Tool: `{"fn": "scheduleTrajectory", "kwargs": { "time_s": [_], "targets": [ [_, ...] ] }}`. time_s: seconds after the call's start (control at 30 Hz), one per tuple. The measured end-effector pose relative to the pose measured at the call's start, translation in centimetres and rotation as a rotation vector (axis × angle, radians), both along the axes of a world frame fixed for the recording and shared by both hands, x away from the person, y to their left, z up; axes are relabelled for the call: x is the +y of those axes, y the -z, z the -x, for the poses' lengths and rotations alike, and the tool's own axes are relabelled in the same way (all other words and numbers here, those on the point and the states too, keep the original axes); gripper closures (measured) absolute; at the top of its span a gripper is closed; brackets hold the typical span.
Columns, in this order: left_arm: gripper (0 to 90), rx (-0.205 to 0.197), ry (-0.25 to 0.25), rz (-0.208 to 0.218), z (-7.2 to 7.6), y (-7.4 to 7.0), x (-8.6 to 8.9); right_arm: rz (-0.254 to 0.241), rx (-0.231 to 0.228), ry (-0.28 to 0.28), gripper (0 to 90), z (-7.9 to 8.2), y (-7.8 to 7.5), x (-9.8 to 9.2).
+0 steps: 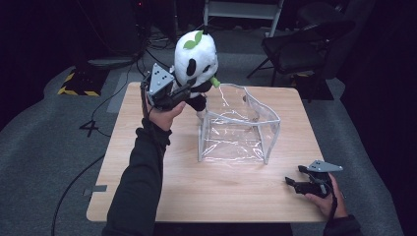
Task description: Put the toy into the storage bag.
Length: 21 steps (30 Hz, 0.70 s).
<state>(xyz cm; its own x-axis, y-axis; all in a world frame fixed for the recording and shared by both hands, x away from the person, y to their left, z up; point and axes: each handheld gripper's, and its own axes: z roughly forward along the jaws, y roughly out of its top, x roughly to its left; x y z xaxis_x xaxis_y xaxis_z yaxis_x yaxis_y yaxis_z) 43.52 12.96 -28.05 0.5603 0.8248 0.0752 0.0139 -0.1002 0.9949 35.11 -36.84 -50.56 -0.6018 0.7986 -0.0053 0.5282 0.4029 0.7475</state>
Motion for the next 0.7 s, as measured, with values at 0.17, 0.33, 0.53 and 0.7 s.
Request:
{"fn": "scheduleTrajectory", "kwargs": {
  "time_s": [0.17, 0.33, 0.53, 0.7],
  "targets": [
    [52.0, -0.004, 0.007, -0.016, 0.0, -0.4, -1.1, 0.000, 0.000, 0.000, 21.5, 0.0, 0.0, 0.0],
    [51.9, -0.010, 0.019, -0.025, 0.1, -0.7, -2.2, -0.001, 0.001, -0.004, 21.9, 0.0, 0.0, 0.0],
    [51.8, -0.026, 0.030, -0.031, 0.3, -1.7, -2.8, -0.001, 0.001, -0.004, 21.9, 0.0, 0.0, 0.0],
    [51.6, -0.040, 0.047, -0.024, 0.3, -2.5, -3.5, -0.001, 0.000, -0.004, 21.9, 0.0, 0.0, 0.0]
  ]
}}
